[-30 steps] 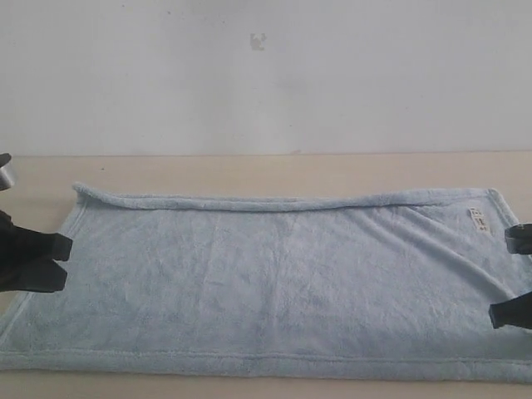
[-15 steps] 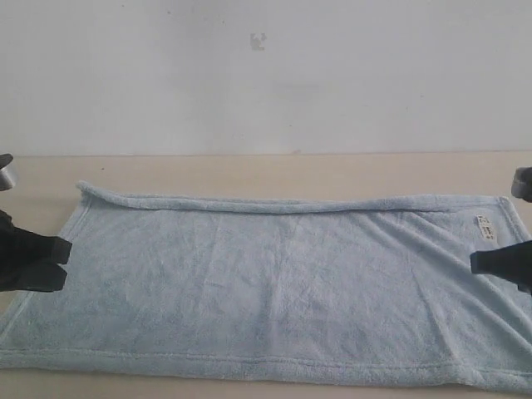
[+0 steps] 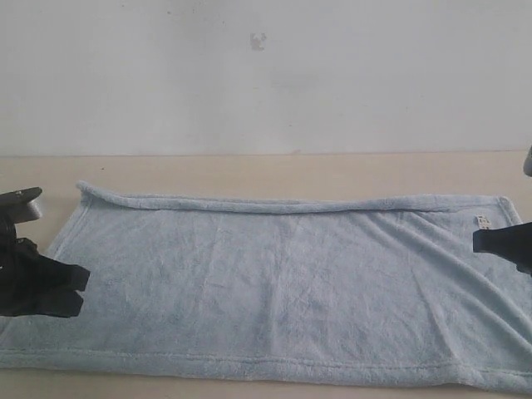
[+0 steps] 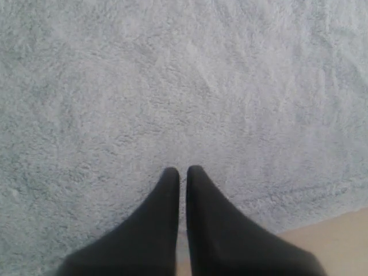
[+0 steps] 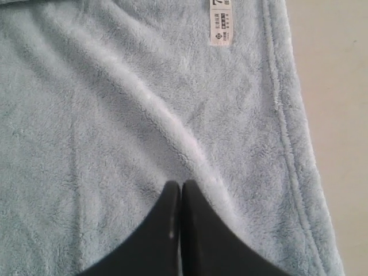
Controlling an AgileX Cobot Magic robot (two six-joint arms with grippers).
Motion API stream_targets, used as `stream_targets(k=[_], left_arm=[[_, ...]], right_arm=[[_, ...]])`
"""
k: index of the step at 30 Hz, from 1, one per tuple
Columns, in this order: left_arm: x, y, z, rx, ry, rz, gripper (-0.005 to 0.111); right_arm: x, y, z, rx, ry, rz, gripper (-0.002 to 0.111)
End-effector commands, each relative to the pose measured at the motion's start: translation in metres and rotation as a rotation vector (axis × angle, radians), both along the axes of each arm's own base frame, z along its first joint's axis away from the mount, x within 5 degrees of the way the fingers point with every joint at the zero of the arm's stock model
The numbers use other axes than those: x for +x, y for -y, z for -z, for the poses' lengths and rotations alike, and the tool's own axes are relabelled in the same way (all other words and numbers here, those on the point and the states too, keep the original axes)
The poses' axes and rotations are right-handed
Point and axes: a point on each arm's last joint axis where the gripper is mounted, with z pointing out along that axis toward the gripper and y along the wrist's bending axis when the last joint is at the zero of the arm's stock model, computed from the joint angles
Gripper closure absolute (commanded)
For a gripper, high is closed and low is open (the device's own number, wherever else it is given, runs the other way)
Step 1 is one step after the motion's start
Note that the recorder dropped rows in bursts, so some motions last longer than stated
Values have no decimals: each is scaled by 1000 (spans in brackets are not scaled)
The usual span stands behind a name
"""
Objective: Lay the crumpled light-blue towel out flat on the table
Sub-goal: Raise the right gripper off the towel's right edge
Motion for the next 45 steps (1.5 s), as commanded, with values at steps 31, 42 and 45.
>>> stream_targets(k=[31,42,45], left_arm=[[-13,-23,26,252,-150,-96,103],[-47,-33,33,375,-454,-70,103],[-66,-39,28,455,-651,-40,103]], right_arm=[[-1,-16,-7,18,54,-65,109],[-2,-16,-13,30,80,-60,109],[-2,-16,-13,44,83,-50,109]])
